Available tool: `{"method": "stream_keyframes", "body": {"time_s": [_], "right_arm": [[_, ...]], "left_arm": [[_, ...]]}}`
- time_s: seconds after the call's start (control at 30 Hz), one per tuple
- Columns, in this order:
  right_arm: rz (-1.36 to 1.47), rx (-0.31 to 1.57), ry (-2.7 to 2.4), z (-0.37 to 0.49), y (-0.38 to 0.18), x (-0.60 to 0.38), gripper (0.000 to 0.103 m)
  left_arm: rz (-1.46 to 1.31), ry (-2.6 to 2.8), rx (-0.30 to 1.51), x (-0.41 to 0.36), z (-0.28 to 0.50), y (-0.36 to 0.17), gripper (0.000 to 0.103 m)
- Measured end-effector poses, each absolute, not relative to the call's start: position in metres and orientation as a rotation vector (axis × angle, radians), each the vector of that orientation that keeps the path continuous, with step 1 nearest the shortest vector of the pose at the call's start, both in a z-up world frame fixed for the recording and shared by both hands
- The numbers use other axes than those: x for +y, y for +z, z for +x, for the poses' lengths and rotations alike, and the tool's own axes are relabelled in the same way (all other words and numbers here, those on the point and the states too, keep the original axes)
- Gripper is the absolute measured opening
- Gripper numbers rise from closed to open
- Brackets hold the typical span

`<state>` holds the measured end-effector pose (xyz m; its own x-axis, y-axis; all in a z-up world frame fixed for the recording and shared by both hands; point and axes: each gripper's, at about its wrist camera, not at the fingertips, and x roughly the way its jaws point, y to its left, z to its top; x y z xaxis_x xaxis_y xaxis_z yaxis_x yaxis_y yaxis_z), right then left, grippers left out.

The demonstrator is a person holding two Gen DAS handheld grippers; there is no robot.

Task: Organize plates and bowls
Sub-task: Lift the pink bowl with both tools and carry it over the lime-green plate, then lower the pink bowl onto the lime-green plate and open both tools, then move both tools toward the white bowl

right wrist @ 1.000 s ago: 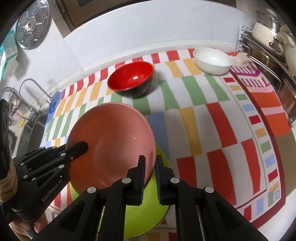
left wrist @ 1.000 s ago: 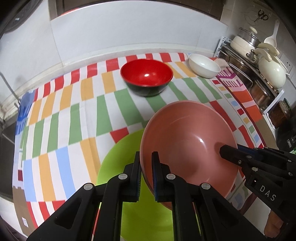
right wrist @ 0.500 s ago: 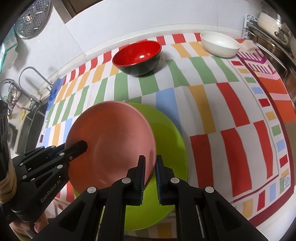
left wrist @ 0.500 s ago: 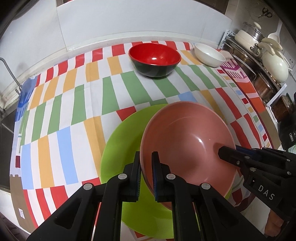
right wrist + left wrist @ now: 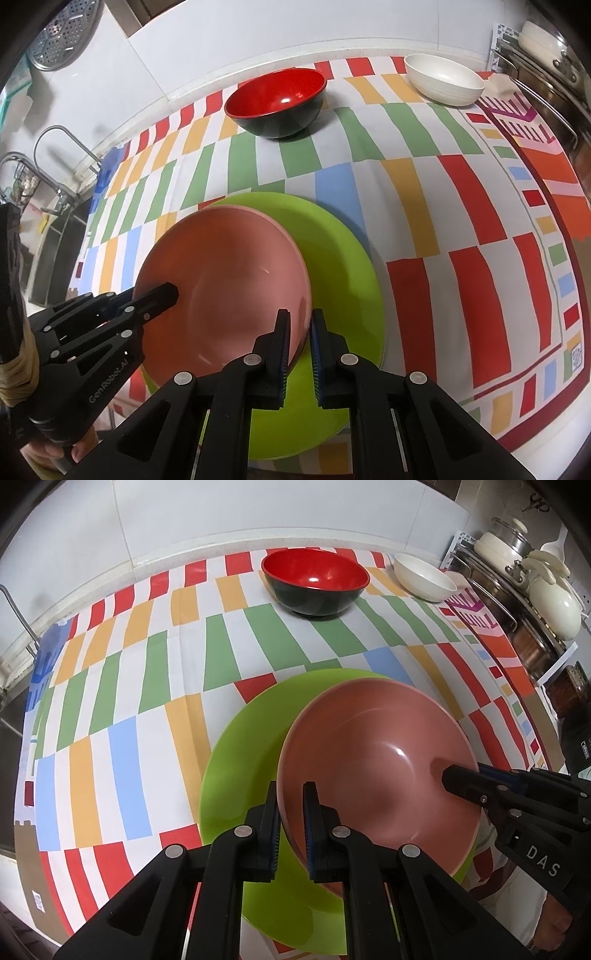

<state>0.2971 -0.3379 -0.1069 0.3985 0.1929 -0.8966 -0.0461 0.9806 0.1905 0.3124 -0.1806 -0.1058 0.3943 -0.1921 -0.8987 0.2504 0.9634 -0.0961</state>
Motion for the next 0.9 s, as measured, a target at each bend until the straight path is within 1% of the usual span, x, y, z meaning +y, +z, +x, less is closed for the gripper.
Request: {"method": "stream_keyframes", "body": {"time_s": [0.17, 0.27, 0.33, 0.4, 0.43, 0.5, 0.53, 0.57, 0.6, 0.67, 0.73, 0.77, 0.83, 0.9], "right_arm": [[0.137, 1.149, 0.151, 0.298, -0.106, -0.336, 0.012], [0.143, 1.151, 0.157, 0.298, -0.106, -0.336, 0.012], [0.151, 1.140, 0.162, 0.297, -0.105, -0.337, 0.013], [0.154, 1.125, 0.163, 0.296, -0.102, -0.338, 0.014], [0.151, 1.114, 0.159, 0.295, -0.100, -0.338, 0.014], [0.137, 1.089, 0.147, 0.294, -0.094, -0.339, 0.025], [0.135, 1.073, 0.139, 0.294, -0.091, -0.340, 0.027], [0.134, 1.058, 0.131, 0.294, -0.088, -0.341, 0.028], [0.133, 1.041, 0.121, 0.294, -0.084, -0.342, 0.028], [0.143, 1.006, 0.097, 0.294, -0.078, -0.347, 0.028], [0.153, 0.978, 0.070, 0.297, -0.074, -0.353, 0.033], [0.157, 0.963, 0.056, 0.298, -0.072, -0.356, 0.036], [0.163, 0.929, 0.030, 0.301, -0.067, -0.364, 0.040], [0.160, 0.907, 0.013, 0.306, -0.062, -0.371, 0.049]], "left_arm": [[0.039, -0.293, 1.149, -0.179, 0.313, -0.110, 0.012], [0.024, -0.301, 1.156, -0.178, 0.313, -0.111, 0.016], [0.018, -0.306, 1.146, -0.177, 0.313, -0.108, 0.026], [0.023, -0.299, 1.132, -0.177, 0.312, -0.104, 0.045], [0.033, -0.290, 1.117, -0.177, 0.312, -0.101, 0.048], [0.051, -0.270, 1.096, -0.176, 0.312, -0.096, 0.054], [0.057, -0.264, 1.084, -0.176, 0.313, -0.092, 0.057], [0.060, -0.261, 1.073, -0.175, 0.313, -0.089, 0.062], [0.064, -0.260, 1.062, -0.175, 0.314, -0.086, 0.064], [0.082, -0.259, 1.031, -0.178, 0.317, -0.078, 0.065], [0.100, -0.260, 0.999, -0.182, 0.320, -0.069, 0.069], [0.108, -0.263, 0.985, -0.184, 0.323, -0.065, 0.071], [0.128, -0.272, 0.955, -0.190, 0.329, -0.057, 0.073], [0.148, -0.288, 0.931, -0.196, 0.335, -0.051, 0.075]]}}
